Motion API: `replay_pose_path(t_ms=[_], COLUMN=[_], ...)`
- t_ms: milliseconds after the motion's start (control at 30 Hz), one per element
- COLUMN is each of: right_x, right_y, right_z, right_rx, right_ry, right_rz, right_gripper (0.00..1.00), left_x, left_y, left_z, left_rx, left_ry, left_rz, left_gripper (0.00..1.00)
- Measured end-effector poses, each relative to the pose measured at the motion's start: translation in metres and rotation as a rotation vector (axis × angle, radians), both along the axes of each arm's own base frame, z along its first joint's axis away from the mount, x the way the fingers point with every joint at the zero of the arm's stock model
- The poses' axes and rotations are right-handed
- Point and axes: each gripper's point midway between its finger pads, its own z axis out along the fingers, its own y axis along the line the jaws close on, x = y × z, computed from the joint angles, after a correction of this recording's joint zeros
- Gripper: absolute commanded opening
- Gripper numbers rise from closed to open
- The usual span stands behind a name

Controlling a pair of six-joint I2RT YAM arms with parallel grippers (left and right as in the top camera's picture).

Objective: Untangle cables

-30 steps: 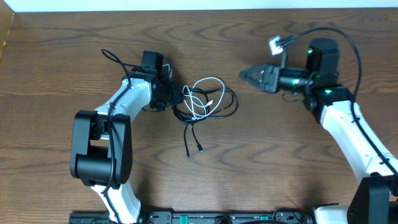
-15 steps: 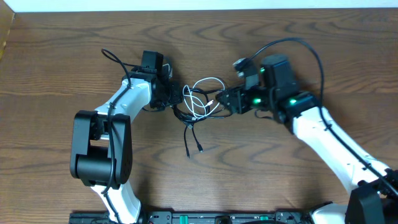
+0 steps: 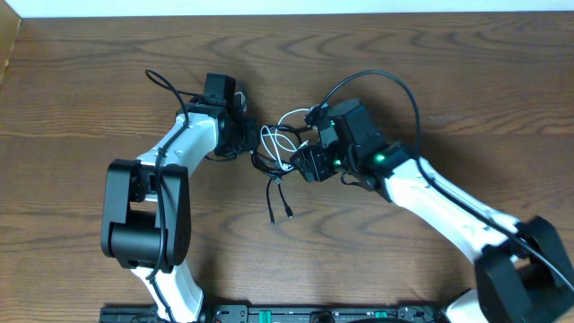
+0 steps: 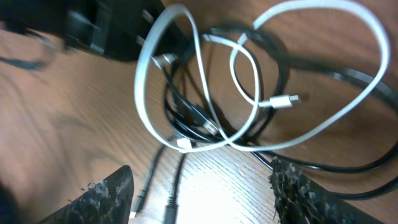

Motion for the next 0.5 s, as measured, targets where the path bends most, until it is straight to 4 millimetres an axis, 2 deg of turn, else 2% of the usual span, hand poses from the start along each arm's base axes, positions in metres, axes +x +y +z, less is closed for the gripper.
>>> replay_pose_path(t_ms=[167, 300, 500], right_x=[0.001, 0.002, 0.003], right_y=[-0.001, 0.000, 0.001], right_z=[-0.025, -0.026, -0.025], right_rx=[-0.037, -0.034, -0.034], right_ry=[0.042, 0.037, 0.033], right_rz=[-0.004, -0.004, -0.006], right_gripper=[0.68, 0.71, 0.71], left_x=[0.000, 0.001, 0.001], left_y=[0.000, -0.002, -0.013], left_z=[0.000, 0.006, 0.035], left_rx=[0.001, -0.011, -0.075], left_ry=[-0.001, -0.013, -0.072], left_rz=[0.000, -0.007, -0.063], left_gripper=[0.08, 0.08, 0.08])
